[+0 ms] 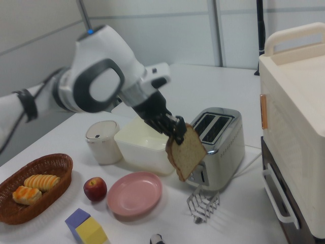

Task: Put the bread in the toaster
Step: 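Carry the bread slice over the toaster slot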

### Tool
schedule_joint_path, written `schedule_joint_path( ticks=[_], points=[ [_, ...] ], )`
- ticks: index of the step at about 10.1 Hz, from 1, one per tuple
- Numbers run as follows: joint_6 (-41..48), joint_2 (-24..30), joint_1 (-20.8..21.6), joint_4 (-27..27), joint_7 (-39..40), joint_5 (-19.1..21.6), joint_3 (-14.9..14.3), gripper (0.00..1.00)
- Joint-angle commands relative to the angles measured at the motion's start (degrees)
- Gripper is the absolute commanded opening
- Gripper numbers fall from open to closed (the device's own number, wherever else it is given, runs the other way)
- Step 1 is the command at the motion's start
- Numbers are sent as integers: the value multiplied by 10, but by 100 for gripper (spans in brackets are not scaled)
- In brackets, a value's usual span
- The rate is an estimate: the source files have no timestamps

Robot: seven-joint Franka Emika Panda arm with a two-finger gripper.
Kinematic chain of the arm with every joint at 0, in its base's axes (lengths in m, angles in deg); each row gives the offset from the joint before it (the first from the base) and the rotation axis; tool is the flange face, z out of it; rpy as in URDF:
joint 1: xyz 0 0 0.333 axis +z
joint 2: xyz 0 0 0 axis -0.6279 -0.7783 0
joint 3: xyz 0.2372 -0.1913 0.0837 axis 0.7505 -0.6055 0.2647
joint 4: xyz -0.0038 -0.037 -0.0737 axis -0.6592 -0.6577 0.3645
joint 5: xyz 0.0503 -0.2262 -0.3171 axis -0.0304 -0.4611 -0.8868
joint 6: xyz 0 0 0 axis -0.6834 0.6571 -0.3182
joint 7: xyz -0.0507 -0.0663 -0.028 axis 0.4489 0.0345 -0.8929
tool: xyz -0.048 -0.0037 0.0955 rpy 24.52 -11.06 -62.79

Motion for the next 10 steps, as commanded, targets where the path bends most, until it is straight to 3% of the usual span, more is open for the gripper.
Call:
schedule_joint_path(
  ticks=[1,5,7,10],
  points=[
    [45,80,1,-9,-11,-3,-8,0],
    [47,49,20,18,-11,-4,0,0],
    [-32,27,30,18,-14,-2,6,0],
    [-60,20,30,31,-12,1,10,0]
  ],
)
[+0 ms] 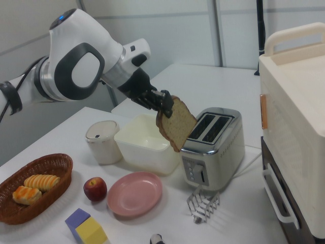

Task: Put the bread in the toaster
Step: 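Carry the bread slice over the toaster slot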

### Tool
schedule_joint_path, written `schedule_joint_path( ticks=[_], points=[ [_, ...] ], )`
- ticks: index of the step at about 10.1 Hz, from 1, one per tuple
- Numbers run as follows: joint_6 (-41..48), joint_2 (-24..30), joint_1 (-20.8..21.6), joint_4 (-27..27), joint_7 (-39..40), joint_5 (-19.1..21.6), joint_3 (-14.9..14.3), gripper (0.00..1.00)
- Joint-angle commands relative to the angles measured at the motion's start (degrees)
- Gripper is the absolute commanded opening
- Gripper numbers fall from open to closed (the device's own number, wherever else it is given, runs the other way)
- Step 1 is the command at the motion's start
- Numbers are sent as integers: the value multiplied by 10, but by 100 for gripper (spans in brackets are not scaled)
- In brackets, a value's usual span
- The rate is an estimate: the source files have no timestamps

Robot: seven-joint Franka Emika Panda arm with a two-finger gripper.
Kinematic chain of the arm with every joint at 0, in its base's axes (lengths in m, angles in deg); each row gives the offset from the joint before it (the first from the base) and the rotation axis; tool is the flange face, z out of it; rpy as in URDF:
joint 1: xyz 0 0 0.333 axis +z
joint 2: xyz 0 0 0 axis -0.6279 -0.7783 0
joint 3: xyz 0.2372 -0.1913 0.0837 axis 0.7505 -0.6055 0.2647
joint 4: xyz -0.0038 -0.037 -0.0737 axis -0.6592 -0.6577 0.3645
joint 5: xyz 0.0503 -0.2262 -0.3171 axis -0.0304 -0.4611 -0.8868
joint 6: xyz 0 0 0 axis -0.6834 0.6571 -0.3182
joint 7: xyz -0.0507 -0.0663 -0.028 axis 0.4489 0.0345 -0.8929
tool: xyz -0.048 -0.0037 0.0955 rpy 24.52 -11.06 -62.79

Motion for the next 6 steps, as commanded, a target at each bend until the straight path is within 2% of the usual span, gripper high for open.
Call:
schedule_joint_path(
  ticks=[1,5,6],
  points=[
    [-21,-12,3,16,-10,-1,3,0],
    [-145,-69,3,21,-9,-9,14,0],
    [-151,-77,3,21,-9,-21,17,0]
  ],
)
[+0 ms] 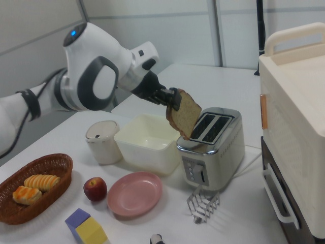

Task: Put the bread in the toaster
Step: 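Carry the bread slice over the toaster slot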

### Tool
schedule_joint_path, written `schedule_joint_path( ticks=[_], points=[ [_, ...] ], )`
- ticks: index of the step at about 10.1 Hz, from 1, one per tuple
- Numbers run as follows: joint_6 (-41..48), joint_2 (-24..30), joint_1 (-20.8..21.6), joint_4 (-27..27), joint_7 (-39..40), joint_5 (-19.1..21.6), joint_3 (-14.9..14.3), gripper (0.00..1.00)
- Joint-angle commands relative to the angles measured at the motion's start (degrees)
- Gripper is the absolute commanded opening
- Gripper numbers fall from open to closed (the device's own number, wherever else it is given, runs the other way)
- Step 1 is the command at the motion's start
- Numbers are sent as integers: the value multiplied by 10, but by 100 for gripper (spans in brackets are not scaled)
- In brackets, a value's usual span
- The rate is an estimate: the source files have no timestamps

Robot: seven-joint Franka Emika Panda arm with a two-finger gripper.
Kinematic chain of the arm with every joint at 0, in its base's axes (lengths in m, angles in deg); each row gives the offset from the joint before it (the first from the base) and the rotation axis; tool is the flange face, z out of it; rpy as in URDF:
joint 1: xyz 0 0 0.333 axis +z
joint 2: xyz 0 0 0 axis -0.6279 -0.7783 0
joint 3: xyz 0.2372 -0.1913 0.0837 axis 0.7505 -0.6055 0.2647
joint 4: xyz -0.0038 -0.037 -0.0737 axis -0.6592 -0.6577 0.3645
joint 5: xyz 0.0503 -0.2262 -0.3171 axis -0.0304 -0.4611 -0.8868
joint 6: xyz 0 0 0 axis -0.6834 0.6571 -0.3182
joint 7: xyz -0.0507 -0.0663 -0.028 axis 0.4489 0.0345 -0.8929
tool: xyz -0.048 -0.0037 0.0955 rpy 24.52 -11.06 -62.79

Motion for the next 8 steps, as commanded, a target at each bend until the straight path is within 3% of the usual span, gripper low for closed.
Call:
schedule_joint_path(
  ticks=[1,8],
  points=[
    [-44,-32,4,13,-9,-32,7,0],
    [-117,-67,4,9,-10,-71,7,0]
  ],
)
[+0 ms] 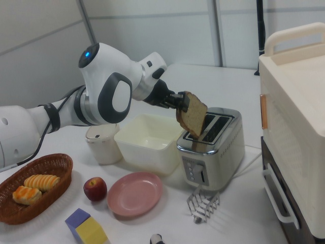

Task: Put the bread in the toaster
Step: 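Carry the bread slice over the toaster slot, then lower the bread slice into the toaster slot and open the gripper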

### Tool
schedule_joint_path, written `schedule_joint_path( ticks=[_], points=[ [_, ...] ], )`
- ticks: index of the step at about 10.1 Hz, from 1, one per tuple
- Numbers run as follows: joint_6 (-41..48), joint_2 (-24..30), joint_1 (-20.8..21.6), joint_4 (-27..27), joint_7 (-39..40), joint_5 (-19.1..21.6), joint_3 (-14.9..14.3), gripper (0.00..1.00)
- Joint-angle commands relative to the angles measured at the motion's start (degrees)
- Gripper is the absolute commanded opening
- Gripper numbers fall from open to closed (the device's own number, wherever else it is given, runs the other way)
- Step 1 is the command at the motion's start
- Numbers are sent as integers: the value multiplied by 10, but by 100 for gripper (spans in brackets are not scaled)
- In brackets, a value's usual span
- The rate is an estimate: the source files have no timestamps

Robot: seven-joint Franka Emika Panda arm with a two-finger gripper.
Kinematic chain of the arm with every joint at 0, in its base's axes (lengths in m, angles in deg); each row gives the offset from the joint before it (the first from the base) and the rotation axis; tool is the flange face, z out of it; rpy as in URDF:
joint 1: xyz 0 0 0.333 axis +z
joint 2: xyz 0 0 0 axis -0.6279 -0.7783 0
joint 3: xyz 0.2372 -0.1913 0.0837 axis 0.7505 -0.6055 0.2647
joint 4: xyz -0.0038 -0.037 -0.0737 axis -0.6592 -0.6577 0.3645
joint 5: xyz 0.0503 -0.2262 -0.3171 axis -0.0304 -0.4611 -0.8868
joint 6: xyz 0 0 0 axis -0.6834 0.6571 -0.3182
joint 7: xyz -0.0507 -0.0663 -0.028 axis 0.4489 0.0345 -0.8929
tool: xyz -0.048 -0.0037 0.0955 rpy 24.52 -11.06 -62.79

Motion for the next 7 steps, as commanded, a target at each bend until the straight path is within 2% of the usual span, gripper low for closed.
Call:
schedule_joint_path(
  ticks=[1,6,7],
  points=[
    [-7,-5,3,3,-9,-21,0,0],
    [-3,-7,4,-25,-9,-21,0,2],
    [-3,-9,3,-26,-9,-21,0,23]
  ],
)
